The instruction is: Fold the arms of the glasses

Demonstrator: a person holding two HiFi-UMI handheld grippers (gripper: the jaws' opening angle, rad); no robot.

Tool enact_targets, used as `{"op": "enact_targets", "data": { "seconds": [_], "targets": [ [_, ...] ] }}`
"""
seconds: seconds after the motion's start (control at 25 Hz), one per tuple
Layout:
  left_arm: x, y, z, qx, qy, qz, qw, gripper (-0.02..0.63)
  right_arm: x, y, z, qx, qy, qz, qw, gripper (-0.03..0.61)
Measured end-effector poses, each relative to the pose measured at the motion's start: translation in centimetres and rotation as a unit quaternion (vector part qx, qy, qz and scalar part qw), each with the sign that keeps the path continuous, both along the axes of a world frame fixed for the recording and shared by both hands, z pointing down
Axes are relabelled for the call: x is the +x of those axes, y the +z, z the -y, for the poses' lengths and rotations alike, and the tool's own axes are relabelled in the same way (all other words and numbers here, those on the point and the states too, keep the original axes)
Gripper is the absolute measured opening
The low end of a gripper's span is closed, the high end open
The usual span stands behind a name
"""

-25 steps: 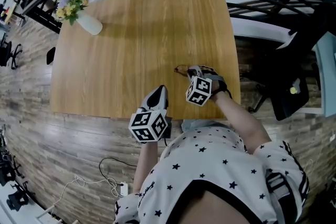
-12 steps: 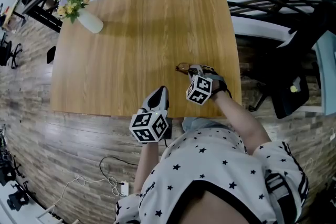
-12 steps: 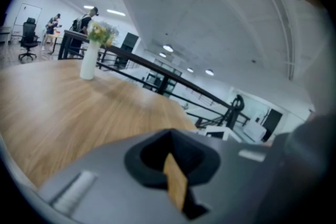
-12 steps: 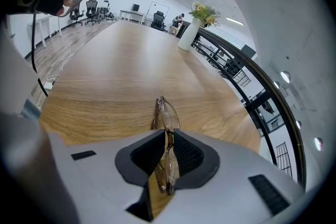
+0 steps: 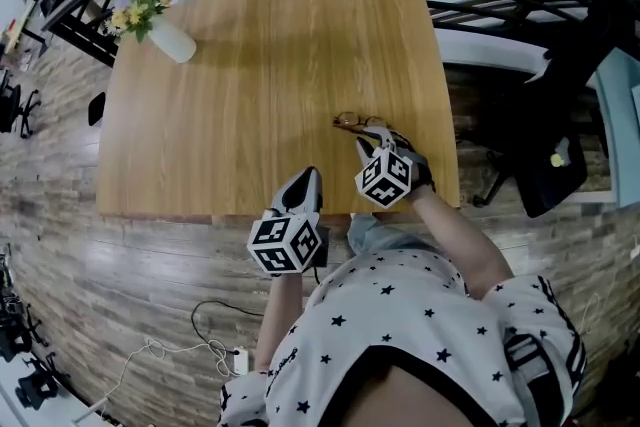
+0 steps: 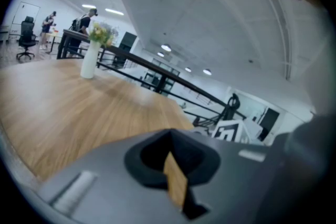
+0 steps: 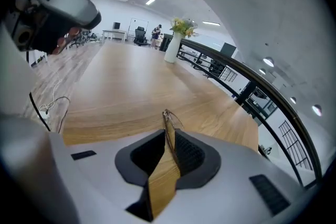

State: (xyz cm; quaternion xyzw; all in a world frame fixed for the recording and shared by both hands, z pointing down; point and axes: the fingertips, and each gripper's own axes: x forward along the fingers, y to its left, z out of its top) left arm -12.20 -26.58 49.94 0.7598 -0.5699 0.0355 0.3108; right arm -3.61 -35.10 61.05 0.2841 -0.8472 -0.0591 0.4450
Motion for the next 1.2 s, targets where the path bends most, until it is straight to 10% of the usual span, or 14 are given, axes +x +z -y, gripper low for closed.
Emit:
{"op": "enact_targets", "data": {
  "seconds": [1.2],
  "targets": [
    [1.2, 0.5, -15.0, 0.013, 0.016, 0.000, 0.9998, 0.008, 0.7, -7.9, -18.8, -0.022, 0.062, 0.205, 0.977, 0.018]
  ]
}}
